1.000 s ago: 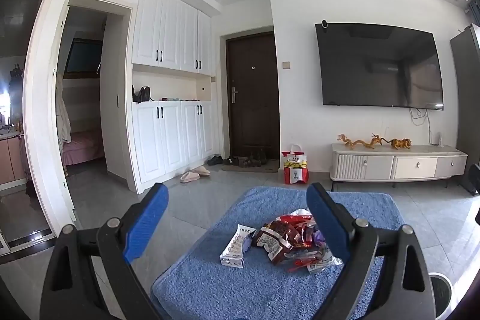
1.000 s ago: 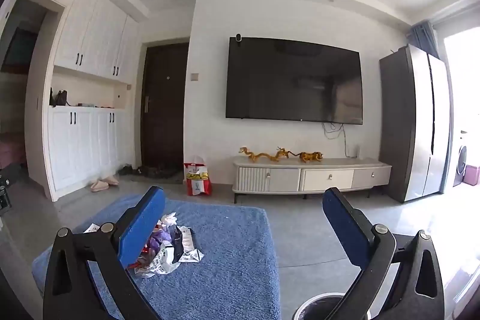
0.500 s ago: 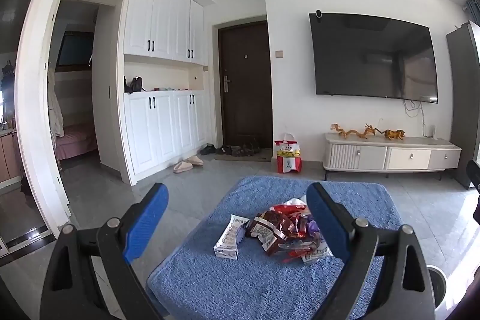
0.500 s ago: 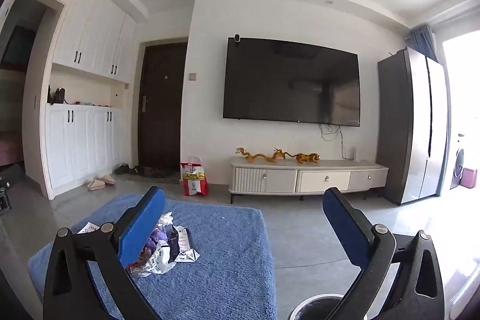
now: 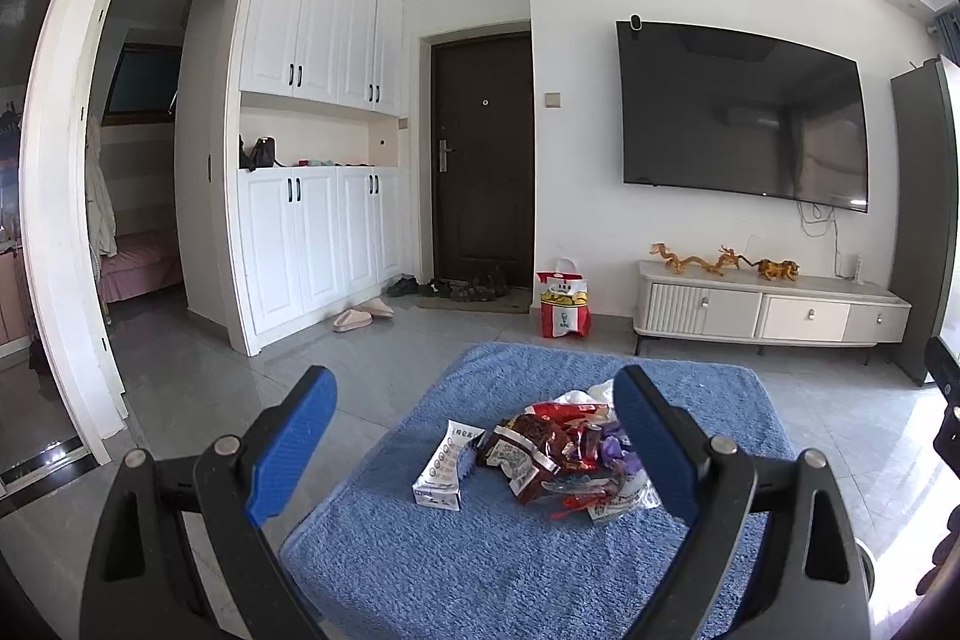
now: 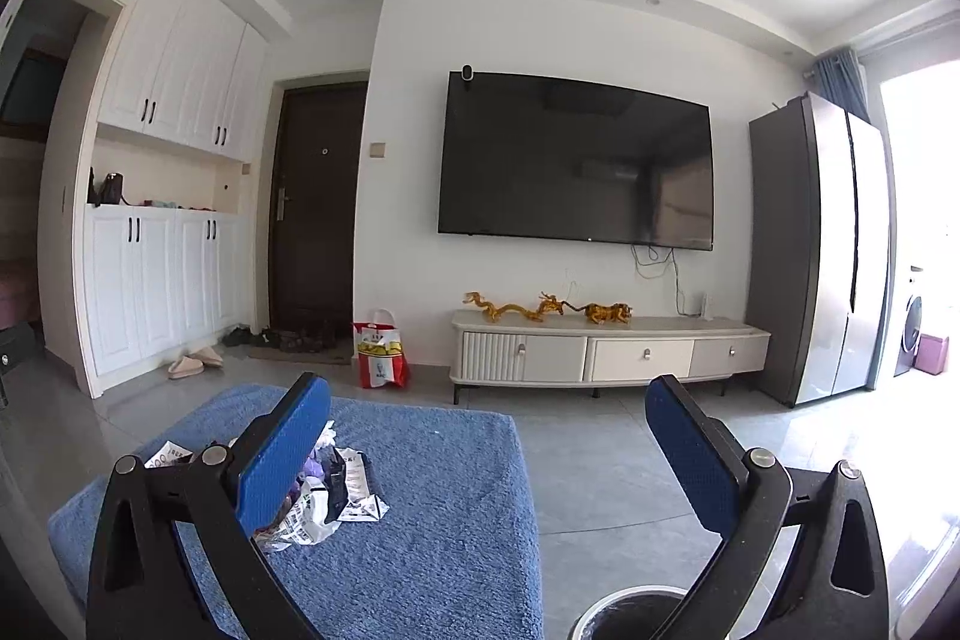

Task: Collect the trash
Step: 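Approach the wrapper pile on the blue ottoman with both tools open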

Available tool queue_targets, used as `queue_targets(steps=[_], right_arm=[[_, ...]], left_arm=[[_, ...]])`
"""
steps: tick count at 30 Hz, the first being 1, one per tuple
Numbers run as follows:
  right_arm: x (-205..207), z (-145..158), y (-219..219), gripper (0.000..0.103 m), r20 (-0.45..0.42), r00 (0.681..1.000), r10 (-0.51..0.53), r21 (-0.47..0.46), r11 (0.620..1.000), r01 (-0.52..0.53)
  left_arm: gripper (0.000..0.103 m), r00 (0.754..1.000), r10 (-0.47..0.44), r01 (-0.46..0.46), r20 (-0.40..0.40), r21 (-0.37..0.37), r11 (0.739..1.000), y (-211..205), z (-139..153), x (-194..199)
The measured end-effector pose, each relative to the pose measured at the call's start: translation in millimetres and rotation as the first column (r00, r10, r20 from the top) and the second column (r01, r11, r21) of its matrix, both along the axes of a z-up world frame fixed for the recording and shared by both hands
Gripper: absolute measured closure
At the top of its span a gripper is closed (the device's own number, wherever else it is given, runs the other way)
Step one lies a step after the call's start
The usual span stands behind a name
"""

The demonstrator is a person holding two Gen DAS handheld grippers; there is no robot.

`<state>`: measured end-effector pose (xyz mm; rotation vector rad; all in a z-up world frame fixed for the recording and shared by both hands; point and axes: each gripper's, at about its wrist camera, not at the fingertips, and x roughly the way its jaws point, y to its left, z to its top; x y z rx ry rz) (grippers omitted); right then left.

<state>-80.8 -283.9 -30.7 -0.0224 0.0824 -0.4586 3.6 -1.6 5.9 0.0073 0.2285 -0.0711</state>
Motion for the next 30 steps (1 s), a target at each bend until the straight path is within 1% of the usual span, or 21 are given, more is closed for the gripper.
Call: queue_targets(steps=[6, 12, 15, 18, 21, 24, 26, 30], right_arm=[[0, -4, -2, 0.0, -0.001, 1.0, -0.001, -0.002, 1.0, 0.001], [1, -5, -2, 0.0, 0.012, 1.0, 0.008, 0.001, 1.0, -0.008], [1, -5, -1, 0.0, 0.013, 1.0, -0.001, -0.011, 1.0, 0.001], [3, -7, 0, 0.0, 0.019, 1.0, 0.005, -0.011, 1.0, -0.004], [2, -7, 1, 0.0, 0.031, 0.999, 0.01, -0.015, 1.0, -0.01], [1, -8, 3, 0.0, 0.045, 0.999, 0.026, -0.018, 1.0, -0.025], [3, -9, 3, 0.0, 0.049, 0.998, 0.029, -0.024, 0.999, -0.028], [10, -12, -2, 0.0, 0.031, 0.999, 0.043, -0.006, 0.999, -0.043]], left_arm=[[0.009, 1.0, -0.007, 0.007, -0.002, -0.009, 1.0, -1, 1, 0], [0.009, 0.999, 0.027, -0.027, 0.04, -0.008, 1.0, -1, 4, -2], [0.009, 0.997, 0.054, -0.052, 0.064, -0.024, 0.998, 1, 3, -2], [0.009, 0.996, 0.063, -0.061, 0.069, -0.031, 0.998, 3, 2, 0], [0.009, 0.999, 0.036, -0.036, 0.032, -0.006, 0.999, 1, 2, 6], [0.009, 1.0, 0.018, -0.018, 0.008, -0.026, 0.999, 2, -1, 13], [0.009, 1.0, 0.017, -0.017, 0.001, -0.023, 1.0, 3, -3, 17], [0.009, 1.0, 0.028, -0.028, -0.005, -0.043, 0.999, 12, -4, 25]])
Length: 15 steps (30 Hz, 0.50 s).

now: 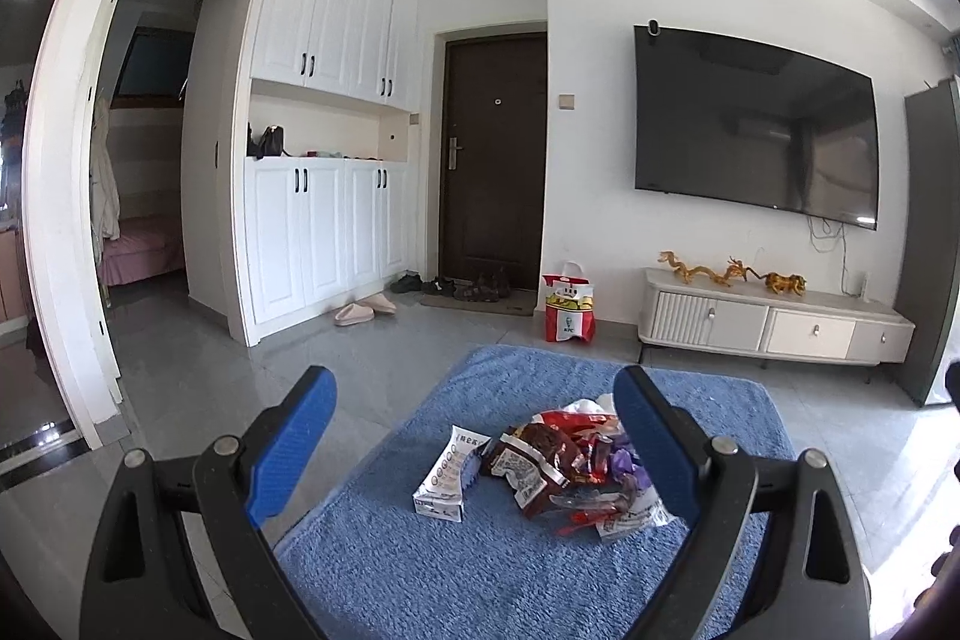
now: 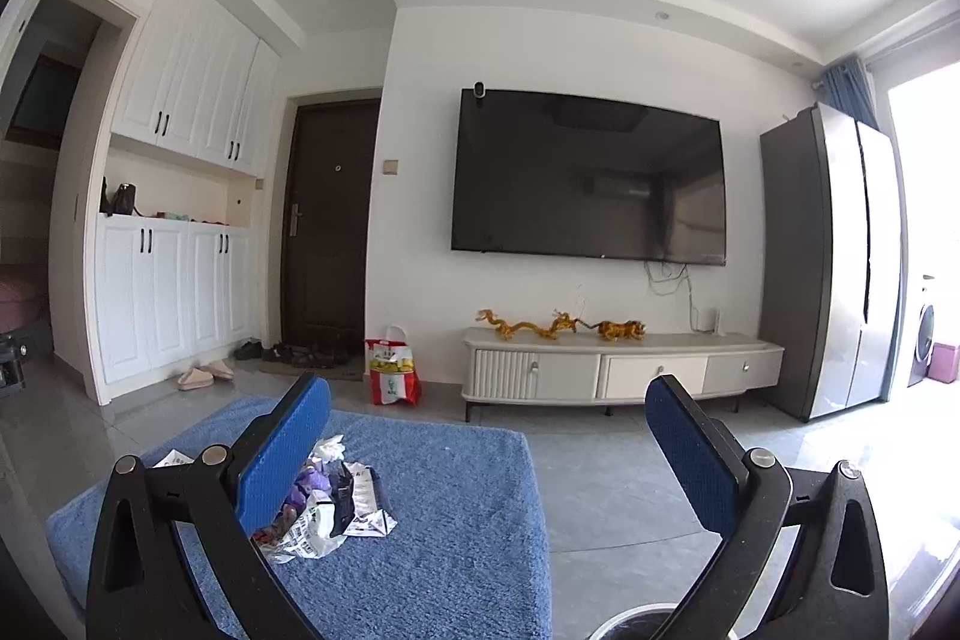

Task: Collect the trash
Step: 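Approach the wrapper pile on the blue ottoman with both tools open, then grasp the white biscuit packet with the left and right grippers together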

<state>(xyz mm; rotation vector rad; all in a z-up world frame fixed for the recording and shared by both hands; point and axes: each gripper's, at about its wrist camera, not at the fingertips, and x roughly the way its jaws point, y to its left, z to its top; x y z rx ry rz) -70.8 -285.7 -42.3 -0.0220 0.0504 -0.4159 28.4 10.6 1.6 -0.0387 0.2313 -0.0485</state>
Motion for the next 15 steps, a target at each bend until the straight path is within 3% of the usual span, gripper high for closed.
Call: queue_targets(steps=[9, 15], right_arm=[[31, -24, -23, 0.0, -0.092, 0.995, 0.033, 0.095, 0.995, -0.024], [63, -48, -41, 0.0, -0.19, 0.978, 0.091, 0.172, 0.983, -0.058]], left_arm=[[0.009, 0.997, 0.051, -0.049, -0.064, 0.028, 0.998, 20, -14, 46], [0.009, 0.982, -0.006, 0.024, -0.189, 0.097, 0.995, 13, -56, 85]])
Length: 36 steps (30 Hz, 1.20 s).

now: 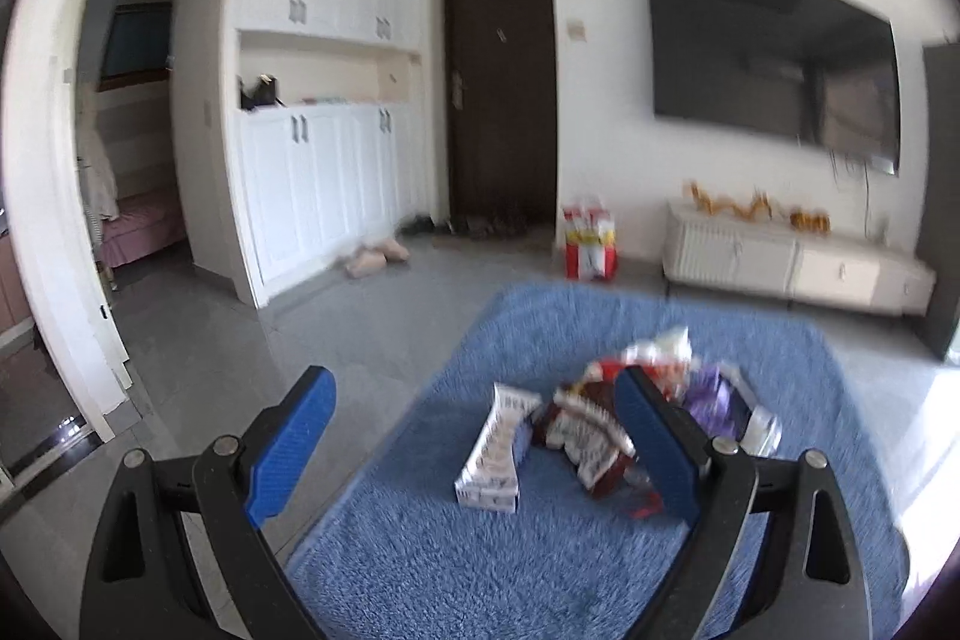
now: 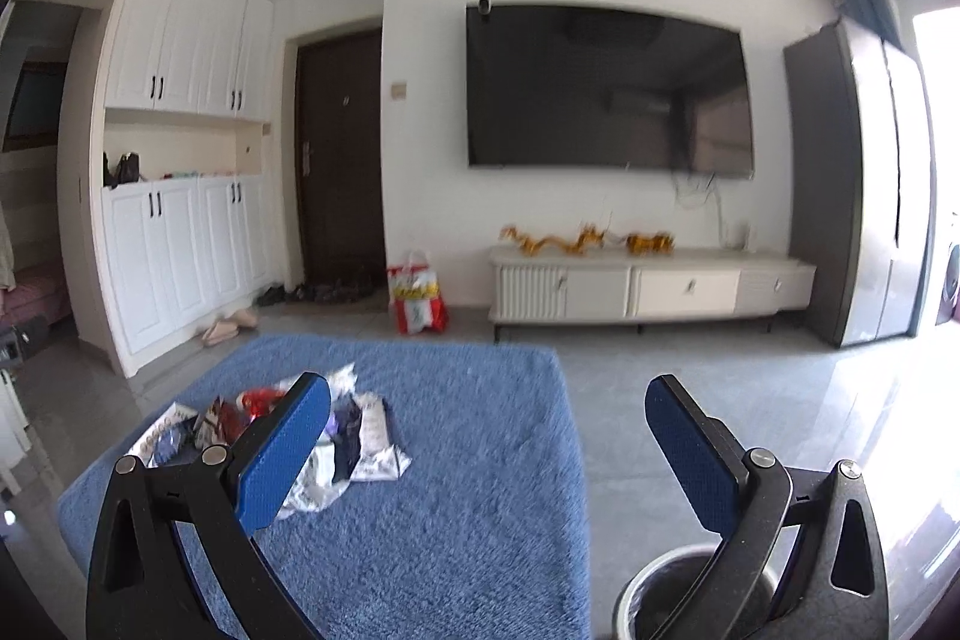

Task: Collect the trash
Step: 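Grasp the white biscuit packet with the left and right grippers together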

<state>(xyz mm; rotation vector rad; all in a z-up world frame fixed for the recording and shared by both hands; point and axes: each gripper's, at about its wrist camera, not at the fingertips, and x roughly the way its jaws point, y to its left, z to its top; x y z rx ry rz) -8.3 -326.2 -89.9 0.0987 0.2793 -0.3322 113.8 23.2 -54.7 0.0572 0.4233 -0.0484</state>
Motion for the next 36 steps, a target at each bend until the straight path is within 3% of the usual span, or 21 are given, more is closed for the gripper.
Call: queue_targets(steps=[4, 10, 12, 16, 22, 26, 29, 31, 36], right_arm=[[28, -21, -6, 0.002, -0.079, 0.995, 0.053, 0.054, 0.997, -0.049], [101, -58, -18, 0.028, -0.2, 0.957, 0.212, 0.211, 0.963, -0.17], [130, -68, -22, 0.03, -0.226, 0.938, 0.264, 0.265, 0.943, -0.201], [185, -84, -22, 0.032, -0.266, 0.902, 0.341, 0.33, 0.911, -0.247], [269, -114, -13, 0.035, -0.362, 0.815, 0.453, 0.404, 0.864, -0.301], [302, -139, -13, 0.04, -0.434, 0.767, 0.473, 0.433, 0.856, -0.283], [313, -151, -14, 0.046, -0.461, 0.743, 0.485, 0.454, 0.849, -0.272], [315, -150, -11, 0.048, -0.462, 0.743, 0.484, 0.442, 0.852, -0.279], [308, -148, -8, 0.05, -0.454, 0.745, 0.489, 0.435, 0.851, -0.294]], left_arm=[[0.009, 0.99, -0.06, 0.064, -0.126, 0.025, 0.998, -9, -33, 35], [0.009, 0.952, -0.103, 0.119, -0.287, 0.036, 0.992, -13, -74, 93], [0.009, 0.936, -0.102, 0.122, -0.337, 0.039, 0.992, -12, -87, 113], [0.009, 0.915, -0.097, 0.132, -0.393, 0.064, 0.989, -12, -107, 139], [0.01, 0.889, -0.124, 0.187, -0.442, 0.102, 0.977, -15, -127, 167], [0.012, 0.874, -0.146, 0.22, -0.463, 0.11, 0.969, -17, -133, 178], [0.032, 0.861, -0.157, 0.234, -0.485, 0.102, 0.967, -19, -139, 183], [0.049, 0.847, -0.159, 0.235, -0.508, 0.089, 0.968, -18, -145, 186], [0.062, 0.848, -0.18, 0.234, -0.499, 0.048, 0.971, -17, -145, 183]])
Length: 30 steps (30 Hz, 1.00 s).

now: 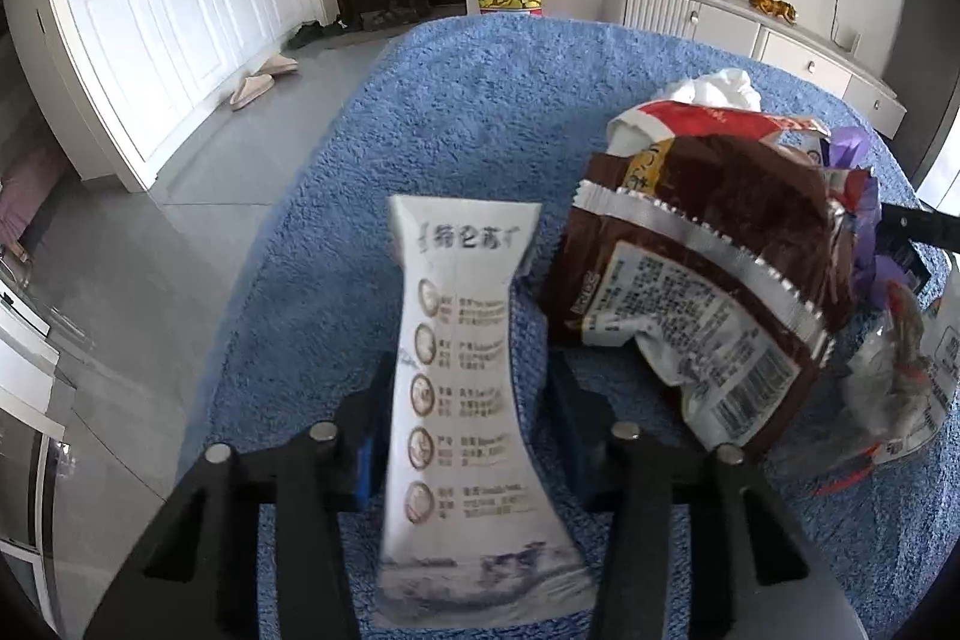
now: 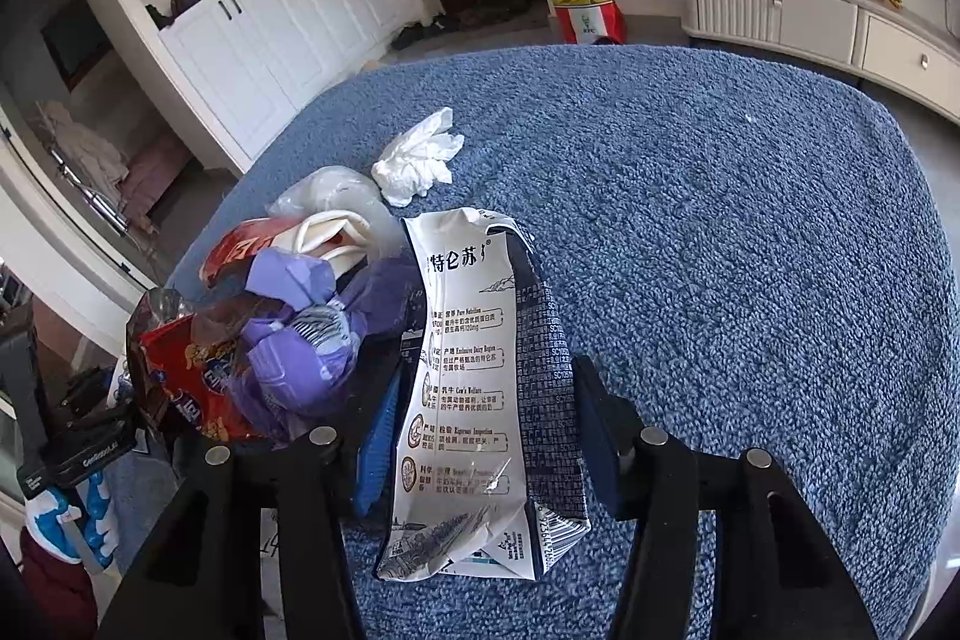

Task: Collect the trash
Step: 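Grasp the white biscuit packet with the left and right grippers together, then carry the white packet to the white bin and open both grippers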

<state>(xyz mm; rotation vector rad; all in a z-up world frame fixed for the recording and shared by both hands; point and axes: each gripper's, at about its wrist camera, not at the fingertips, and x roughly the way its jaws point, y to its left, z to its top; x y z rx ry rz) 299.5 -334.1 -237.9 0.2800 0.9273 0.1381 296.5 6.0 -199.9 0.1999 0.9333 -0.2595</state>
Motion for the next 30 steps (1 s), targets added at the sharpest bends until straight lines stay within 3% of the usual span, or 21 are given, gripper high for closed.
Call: queue_targets(steps=[7, 20, 25, 30], right_arm=[[-34, 19, -9, 0.052, 0.064, 0.997, -0.051, 0.008, 0.999, 0.051], [-129, 82, -32, 0.052, 0.241, 0.959, -0.149, 0.042, 0.989, 0.143], [-176, 109, -53, 0.052, 0.32, 0.927, -0.197, 0.041, 0.98, 0.195], [-224, 122, -92, 0.052, 0.375, 0.887, -0.271, 0.023, 0.959, 0.284]], left_arm=[[0.062, 1.0, -0.001, 0.002, 0.026, -0.033, 0.999, 6, 13, -18], [0.062, 0.989, -0.02, 0.031, 0.148, -0.073, 0.997, 10, 78, -68], [0.062, 0.977, -0.089, 0.104, 0.196, -0.071, 0.992, -15, 107, -93], [0.062, 0.955, -0.21, 0.233, 0.211, -0.087, 0.969, -75, 130, -120]])
